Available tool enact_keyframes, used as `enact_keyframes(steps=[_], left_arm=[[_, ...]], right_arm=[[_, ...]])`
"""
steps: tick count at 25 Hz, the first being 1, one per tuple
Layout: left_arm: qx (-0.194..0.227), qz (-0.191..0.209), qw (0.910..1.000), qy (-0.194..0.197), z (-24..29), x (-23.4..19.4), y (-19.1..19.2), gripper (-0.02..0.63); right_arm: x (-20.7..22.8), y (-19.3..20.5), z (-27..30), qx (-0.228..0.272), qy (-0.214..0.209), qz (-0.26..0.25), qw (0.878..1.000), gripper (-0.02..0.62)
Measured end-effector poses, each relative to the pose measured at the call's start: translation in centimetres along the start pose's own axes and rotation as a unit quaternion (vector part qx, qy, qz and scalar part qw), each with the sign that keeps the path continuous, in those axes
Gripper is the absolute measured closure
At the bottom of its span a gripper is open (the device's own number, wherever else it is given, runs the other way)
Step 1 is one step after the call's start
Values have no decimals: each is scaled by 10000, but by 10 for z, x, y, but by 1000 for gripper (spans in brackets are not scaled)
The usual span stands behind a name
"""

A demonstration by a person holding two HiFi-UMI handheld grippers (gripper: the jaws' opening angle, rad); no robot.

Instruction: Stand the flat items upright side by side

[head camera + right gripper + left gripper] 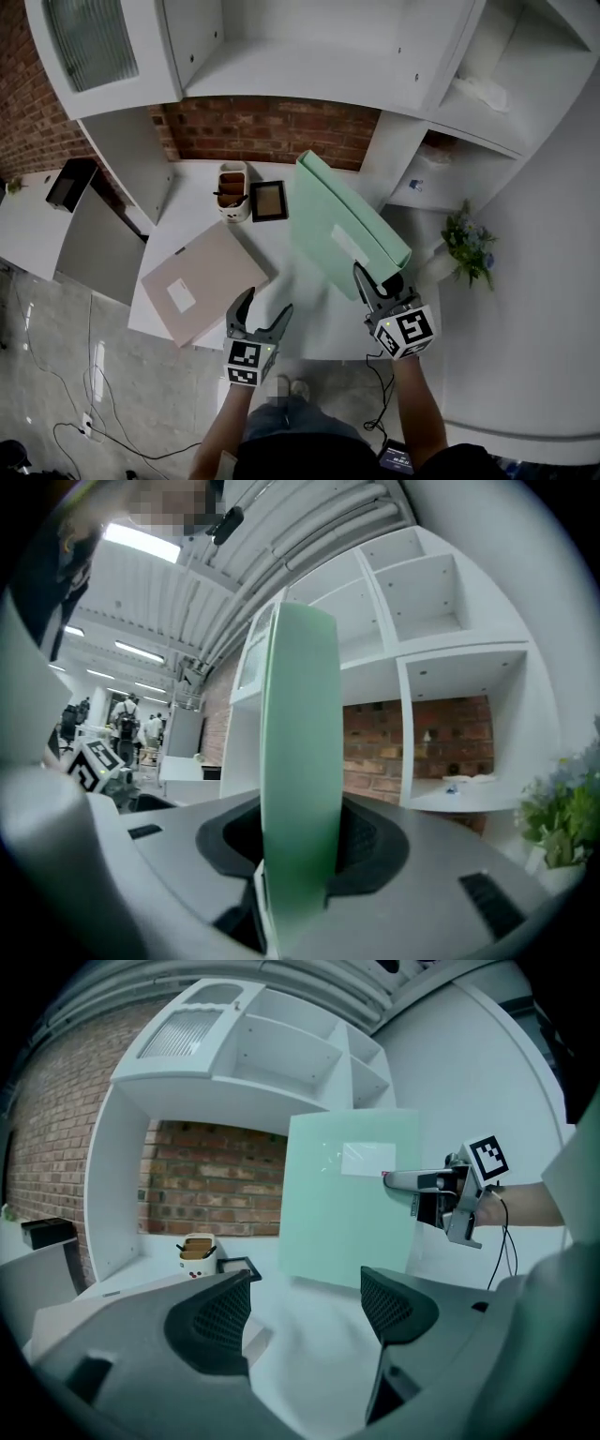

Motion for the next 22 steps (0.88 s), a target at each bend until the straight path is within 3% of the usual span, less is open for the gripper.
enact_keyframes(steps=[4,10,17,22], left_arm=[[3,-32,10000,36,3,-10,-1,265],[-34,-57,9997,235,15,-21,-2,265],[-127,-121,9993,327,33,-39,-1,265],[-161,-189,9994,260,45,-52,5,265]], right_arm=[[18,-2,19,-41,1115,-115,9937,448],[39,2,48,-2,2489,-64,9685,448],[58,27,90,-77,3243,418,9450,448],[74,47,115,-150,3496,322,9362,448]])
Point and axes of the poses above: the fingertips, and each gripper's own axes: z forward along the fingers, x to its right, y out of its underside, the point moved 1 cm from there along -z, backward along the fingers, and after that the axes turned 5 degrees about y, right-handed, at the moved point
